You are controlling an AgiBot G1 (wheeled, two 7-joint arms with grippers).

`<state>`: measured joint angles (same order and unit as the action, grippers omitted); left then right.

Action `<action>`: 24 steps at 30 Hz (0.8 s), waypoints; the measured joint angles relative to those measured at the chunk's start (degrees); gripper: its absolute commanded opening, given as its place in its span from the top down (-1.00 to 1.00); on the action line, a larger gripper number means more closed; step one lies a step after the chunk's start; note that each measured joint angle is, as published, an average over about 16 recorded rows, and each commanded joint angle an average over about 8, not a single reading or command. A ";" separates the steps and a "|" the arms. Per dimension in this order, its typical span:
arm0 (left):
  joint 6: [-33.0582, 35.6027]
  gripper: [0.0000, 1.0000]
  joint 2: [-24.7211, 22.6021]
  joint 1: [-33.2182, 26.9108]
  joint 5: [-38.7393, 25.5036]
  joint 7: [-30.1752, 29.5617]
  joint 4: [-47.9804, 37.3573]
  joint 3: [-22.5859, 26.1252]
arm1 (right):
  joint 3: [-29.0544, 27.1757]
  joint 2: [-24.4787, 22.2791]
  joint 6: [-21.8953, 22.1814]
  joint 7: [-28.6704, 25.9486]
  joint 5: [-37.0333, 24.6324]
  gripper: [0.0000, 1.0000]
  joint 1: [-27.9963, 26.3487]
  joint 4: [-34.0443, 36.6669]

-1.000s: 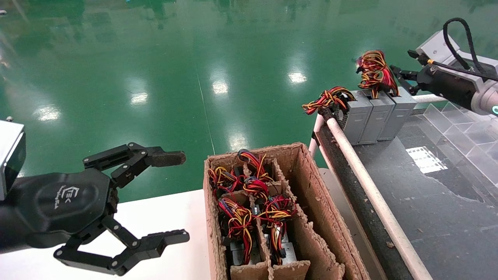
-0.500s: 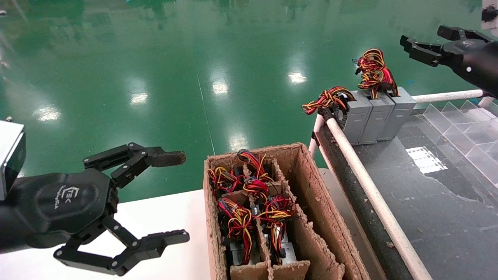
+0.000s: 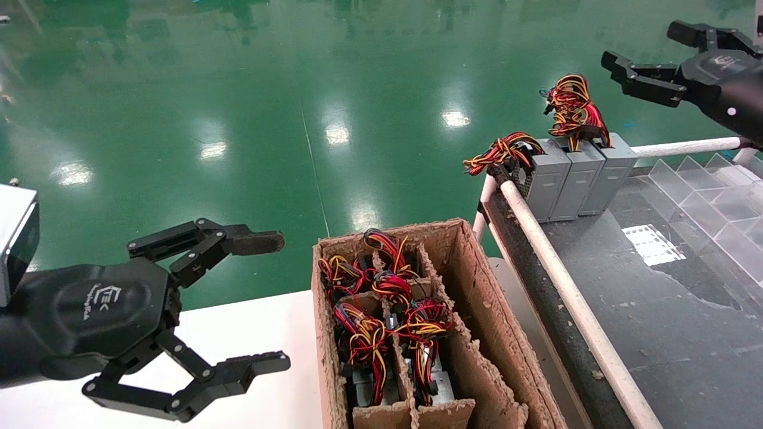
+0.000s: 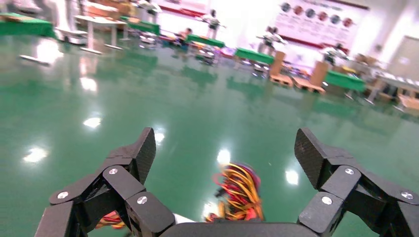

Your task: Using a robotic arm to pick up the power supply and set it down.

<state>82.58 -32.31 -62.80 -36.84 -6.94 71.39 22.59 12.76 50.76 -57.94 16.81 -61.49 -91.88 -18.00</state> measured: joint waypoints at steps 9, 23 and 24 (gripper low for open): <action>0.00 -0.84 0.00 0.00 0.00 0.00 0.00 0.00 | 0.69 -3.35 -5.91 -5.87 4.18 -1.00 6.46 -11.84; 0.00 -1.00 0.00 0.00 0.00 0.00 0.00 0.00 | 1.73 -8.36 -14.74 -14.64 10.43 -1.00 16.10 -29.53; 0.00 -1.00 0.00 0.00 0.00 0.00 0.00 0.00 | 1.77 -8.54 -15.07 -14.96 10.66 -1.00 16.46 -30.17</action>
<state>82.58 -32.31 -62.80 -36.84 -6.94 71.39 22.59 14.53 42.21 -73.01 1.85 -50.83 -75.42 -48.18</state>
